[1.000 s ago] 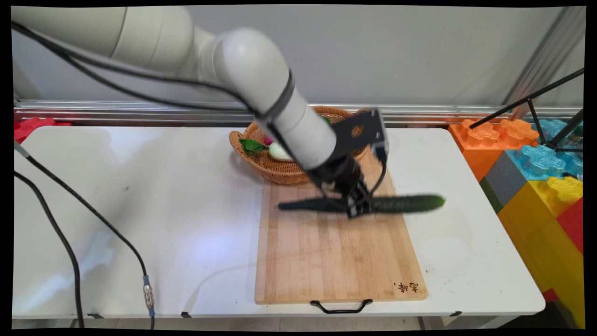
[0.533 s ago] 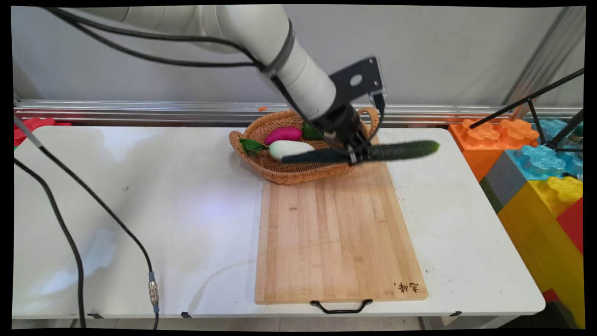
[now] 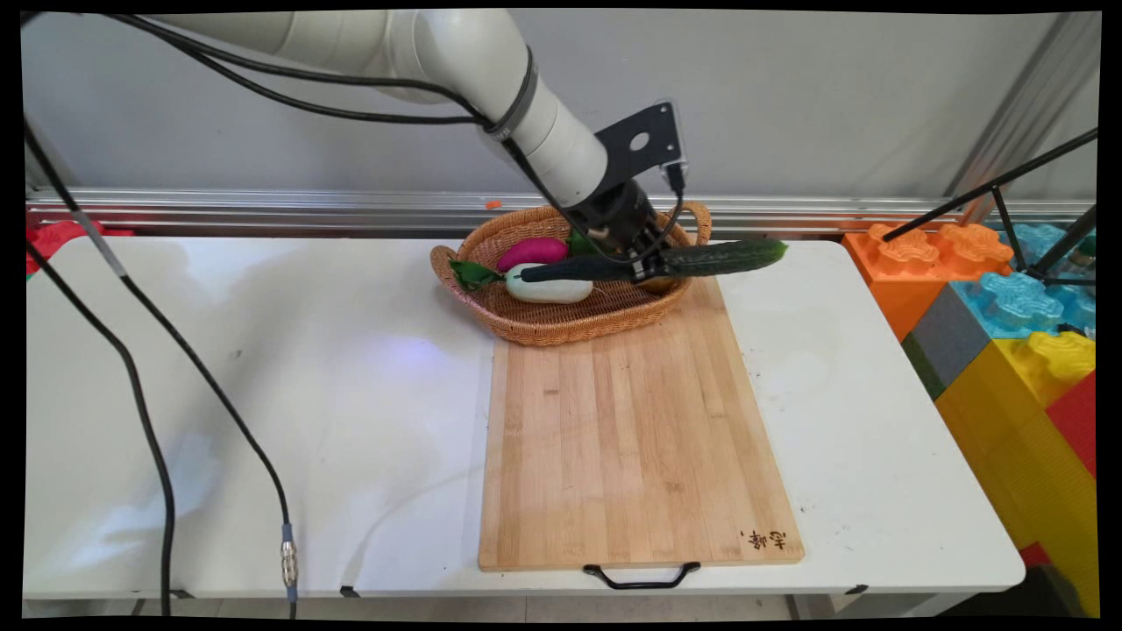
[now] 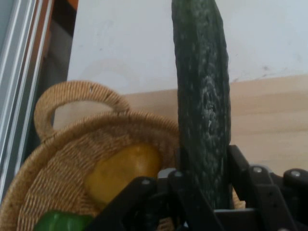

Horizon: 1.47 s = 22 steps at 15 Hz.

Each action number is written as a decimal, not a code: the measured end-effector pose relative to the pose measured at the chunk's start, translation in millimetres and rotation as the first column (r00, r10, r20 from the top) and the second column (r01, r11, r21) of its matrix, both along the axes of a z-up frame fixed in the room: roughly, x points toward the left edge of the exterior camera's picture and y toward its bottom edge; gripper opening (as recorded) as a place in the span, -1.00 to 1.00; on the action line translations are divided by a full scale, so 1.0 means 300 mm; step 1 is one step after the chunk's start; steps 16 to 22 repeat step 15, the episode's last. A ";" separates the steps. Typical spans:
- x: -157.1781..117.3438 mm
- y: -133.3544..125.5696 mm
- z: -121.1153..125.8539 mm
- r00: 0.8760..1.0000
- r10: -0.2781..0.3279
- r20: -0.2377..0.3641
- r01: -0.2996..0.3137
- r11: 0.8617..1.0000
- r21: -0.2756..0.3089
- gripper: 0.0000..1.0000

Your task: Place the picked object in the vegetable basket

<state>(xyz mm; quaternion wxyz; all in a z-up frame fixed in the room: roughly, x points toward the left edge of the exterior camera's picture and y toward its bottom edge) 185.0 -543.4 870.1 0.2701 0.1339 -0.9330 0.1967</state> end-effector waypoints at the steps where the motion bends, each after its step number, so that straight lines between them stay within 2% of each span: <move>1: 0.014 -0.015 -0.021 1.000 0.005 0.001 -0.005 1.000 0.004 -1.00; 4: 0.050 -0.051 -0.076 1.000 0.018 -0.005 -0.018 1.000 0.020 -1.00; 8: 0.069 -0.073 -0.101 0.999 0.028 -0.021 -0.028 0.999 0.027 -1.00; 9: 0.070 -0.075 -0.102 0.999 0.029 -0.024 -0.028 0.999 0.028 1.00; 15: 0.080 -0.079 -0.083 0.998 0.041 -0.054 -0.039 0.999 0.037 1.00; 22: 0.080 -0.079 -0.083 0.998 0.041 -0.054 -0.039 0.999 0.037 1.00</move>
